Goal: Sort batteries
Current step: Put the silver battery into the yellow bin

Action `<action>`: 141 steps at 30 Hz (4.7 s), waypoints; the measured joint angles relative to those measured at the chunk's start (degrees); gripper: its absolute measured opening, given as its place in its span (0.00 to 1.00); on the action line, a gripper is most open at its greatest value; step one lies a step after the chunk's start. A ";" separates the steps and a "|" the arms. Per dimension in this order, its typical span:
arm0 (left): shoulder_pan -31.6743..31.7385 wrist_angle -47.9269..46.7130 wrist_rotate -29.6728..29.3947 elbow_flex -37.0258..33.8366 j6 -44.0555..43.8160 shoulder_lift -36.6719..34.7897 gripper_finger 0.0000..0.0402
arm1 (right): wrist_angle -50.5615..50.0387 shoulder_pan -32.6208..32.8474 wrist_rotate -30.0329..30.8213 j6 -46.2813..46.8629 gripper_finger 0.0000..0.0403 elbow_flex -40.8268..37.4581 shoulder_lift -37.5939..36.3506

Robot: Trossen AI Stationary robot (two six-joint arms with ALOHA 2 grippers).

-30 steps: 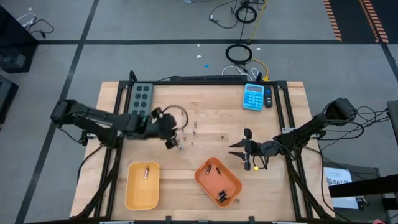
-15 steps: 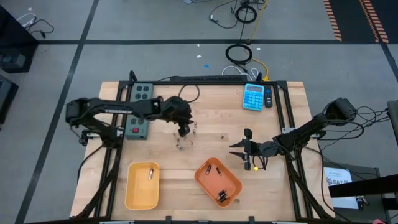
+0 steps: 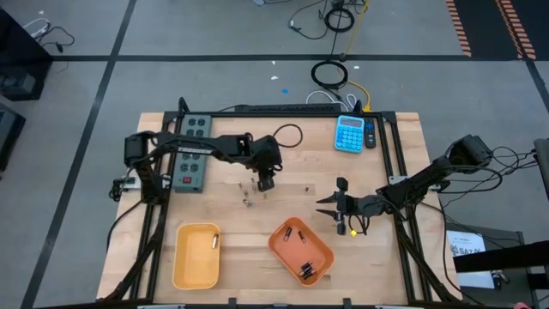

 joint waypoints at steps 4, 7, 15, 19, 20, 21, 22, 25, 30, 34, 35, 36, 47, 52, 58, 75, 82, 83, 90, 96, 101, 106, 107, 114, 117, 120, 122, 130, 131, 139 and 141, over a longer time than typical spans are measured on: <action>0.07 -0.10 -0.02 0.33 1.23 1.94 0.35 | -0.04 0.00 0.00 0.14 0.27 0.00 0.00; 0.22 -1.14 -0.06 0.33 1.79 3.20 0.35 | -0.05 0.00 -0.02 0.14 0.27 0.00 0.00; 0.73 -0.67 -2.16 0.37 3.69 4.41 0.35 | -0.31 0.00 -0.04 0.19 0.27 0.00 0.00; 0.72 -0.46 -2.19 0.37 4.02 4.41 0.35 | -0.61 0.00 -0.04 0.19 0.27 0.00 0.00; 0.72 -0.33 -2.34 0.37 4.77 4.41 0.35 | -0.79 0.00 -0.04 0.18 0.27 0.00 0.00; 0.71 -0.18 -2.94 0.37 5.04 4.41 0.35 | -0.91 0.00 -0.04 0.19 0.27 0.00 0.00; 0.63 -0.14 -3.72 0.37 5.08 4.38 0.35 | -0.97 0.00 -0.04 0.19 0.27 0.00 0.00; 0.61 -3.06 -4.77 1.69 3.43 4.38 0.35 | -1.21 0.00 -0.04 0.19 0.27 0.00 0.00; 0.51 -10.30 -8.91 5.89 1.62 4.30 0.35 | -1.23 0.00 -0.04 0.19 0.27 0.00 0.00; 0.26 -17.38 -9.41 9.11 -0.04 4.23 0.35 | -1.35 0.00 -0.04 0.85 0.27 0.00 0.00; 0.24 -19.27 -8.63 9.22 -0.33 4.17 0.35 | -1.46 0.00 -0.04 1.10 0.27 0.00 0.00; 0.24 -20.98 -8.29 9.06 -0.33 4.17 0.35 | -1.69 0.00 -0.06 1.34 0.27 0.00 0.00; -2.35 -20.94 -13.11 3.92 4.70 3.75 0.35 | -3.56 0.10 -0.09 3.23 0.27 0.00 0.00; -2.12 -21.01 -13.57 2.63 2.12 3.75 0.35 | -3.53 0.24 -0.11 3.42 0.27 0.00 0.00; -1.80 -19.40 -13.51 2.58 1.26 3.75 0.35 | -3.50 0.26 -0.11 3.47 0.27 0.00 0.00; 1.00 -17.57 -11.07 2.58 -4.40 3.75 0.35 | -3.46 0.28 -0.11 3.44 0.27 0.00 0.00; 1.01 -16.01 -9.14 2.58 -4.44 3.75 0.35 | -3.46 0.28 -0.09 3.40 0.27 0.00 0.00; 1.01 -15.99 -9.16 2.58 -4.44 3.75 0.35 | -3.46 0.28 -0.09 3.40 0.27 0.00 0.00; 0.98 -15.71 -9.40 2.58 -4.44 3.75 0.35 | -3.46 0.28 -0.09 3.40 0.27 0.00 0.00; 1.01 -15.62 -9.78 2.58 -4.40 5.09 0.35 | -3.46 0.28 -0.09 3.40 0.27 0.00 0.00; 1.01 -14.37 -10.83 2.58 -3.31 7.74 0.35 | -3.46 0.28 -0.09 3.40 0.27 0.00 0.00; 1.23 -12.88 -11.37 2.58 -2.83 8.30 0.35 | -3.46 0.28 -0.09 3.40 0.27 0.00 0.00; 1.31 -12.76 -11.37 2.58 -2.82 8.30 0.35 | -3.46 0.28 -0.09 3.38 0.27 0.00 0.00; 1.92 -13.08 -11.37 2.58 -2.82 8.30 0.32 | -3.46 0.28 -0.09 3.18 0.27 0.00 0.00; 1.88 -13.10 -11.33 2.58 -2.82 8.30 0.24 | -3.46 0.28 -0.09 3.18 0.27 0.00 0.00; 1.88 -13.47 -10.25 2.60 -2.69 8.30 0.14 | -3.46 0.28 -0.09 3.18 0.27 0.00 0.00; 1.88 -13.47 -9.66 2.62 -2.37 8.30 0.14 | -3.48 0.28 -0.09 3.18 0.27 0.00 0.00; -0.32 -13.56 -10.01 5.50 -2.71 2.13 0.14 | -3.41 0.26 0.00 2.48 0.27 0.00 0.00; -0.89 -13.33 -10.52 5.66 -3.02 -0.06 0.14 | -3.30 0.26 0.10 2.27 0.27 0.01 0.00; -8.70 -26.47 4.37 3.87 -20.20 -15.74 0.14 | -3.09 -0.36 1.38 0.80 0.27 0.02 0.00; -13.19 -32.46 4.27 1.57 -25.46 -17.86 0.14 | -2.96 -0.54 1.38 0.62 0.27 0.02 0.00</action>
